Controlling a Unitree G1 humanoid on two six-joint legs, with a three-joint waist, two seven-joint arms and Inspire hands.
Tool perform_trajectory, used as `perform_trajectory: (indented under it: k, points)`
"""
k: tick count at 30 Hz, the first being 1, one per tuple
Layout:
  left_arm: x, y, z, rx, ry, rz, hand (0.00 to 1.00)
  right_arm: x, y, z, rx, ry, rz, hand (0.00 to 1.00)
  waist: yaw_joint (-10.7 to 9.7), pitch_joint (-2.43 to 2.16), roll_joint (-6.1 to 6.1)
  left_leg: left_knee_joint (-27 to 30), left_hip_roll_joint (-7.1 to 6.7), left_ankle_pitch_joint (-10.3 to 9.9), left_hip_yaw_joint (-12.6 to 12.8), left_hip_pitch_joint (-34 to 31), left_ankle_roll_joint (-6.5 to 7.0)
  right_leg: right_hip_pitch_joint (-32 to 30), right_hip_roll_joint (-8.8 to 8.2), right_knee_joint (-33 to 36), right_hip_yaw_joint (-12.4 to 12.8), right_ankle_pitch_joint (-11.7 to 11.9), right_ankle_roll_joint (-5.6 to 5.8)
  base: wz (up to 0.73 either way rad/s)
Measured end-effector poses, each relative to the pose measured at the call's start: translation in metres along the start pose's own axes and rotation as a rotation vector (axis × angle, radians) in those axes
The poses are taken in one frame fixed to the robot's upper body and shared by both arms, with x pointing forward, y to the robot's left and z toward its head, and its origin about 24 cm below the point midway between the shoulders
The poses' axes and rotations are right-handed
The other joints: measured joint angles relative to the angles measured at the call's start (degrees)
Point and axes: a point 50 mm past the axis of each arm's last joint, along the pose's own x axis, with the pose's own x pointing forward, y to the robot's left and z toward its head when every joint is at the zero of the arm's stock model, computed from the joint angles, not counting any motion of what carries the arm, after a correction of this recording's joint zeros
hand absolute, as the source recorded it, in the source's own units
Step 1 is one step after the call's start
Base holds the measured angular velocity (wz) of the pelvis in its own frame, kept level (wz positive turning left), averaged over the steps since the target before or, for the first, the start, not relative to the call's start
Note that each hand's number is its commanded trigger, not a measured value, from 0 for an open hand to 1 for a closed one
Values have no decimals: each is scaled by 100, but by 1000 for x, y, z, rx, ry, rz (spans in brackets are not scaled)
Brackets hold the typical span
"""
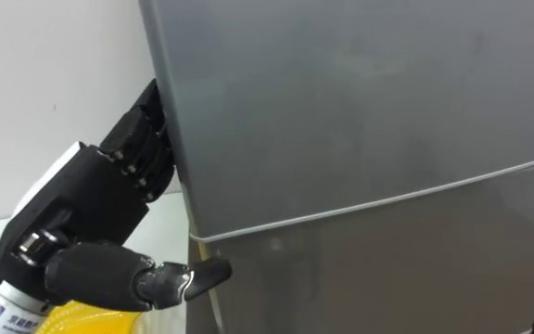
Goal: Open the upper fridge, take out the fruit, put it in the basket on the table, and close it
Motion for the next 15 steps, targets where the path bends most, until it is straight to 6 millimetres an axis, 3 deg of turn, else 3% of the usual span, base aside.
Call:
perform_trajectory:
  k: [4,5,6,7,15]
  points:
    - [0,-1,-1,-5,5,-16,0,0,-1,1,-7,1,-2,0,-6,4,17,2,-1,-1,-20,-5,1,16,0,0,-6,1,1,5]
    - [0,-1,-1,-6,4,-18,42,0,-1,1,-7,0,-2,0,-5,4,22,2,-1,-1,-25,-5,1,17,0,0,-6,1,1,5]
    - [0,-1,0,-13,2,-23,91,0,-1,2,-7,-1,-3,0,-5,6,31,3,-3,-1,-39,-9,1,19,0,-1,-11,1,1,5]
    - [0,-1,0,-21,0,-25,100,0,-2,3,-8,-4,-5,0,-4,7,36,7,-4,-1,-52,-18,1,18,0,-1,-18,1,1,5]
    - [-3,9,5,-10,-18,29,100,-1,-4,3,-9,-6,-19,0,22,-6,56,38,-11,0,-77,-58,1,24,-8,-17,-60,0,1,3]
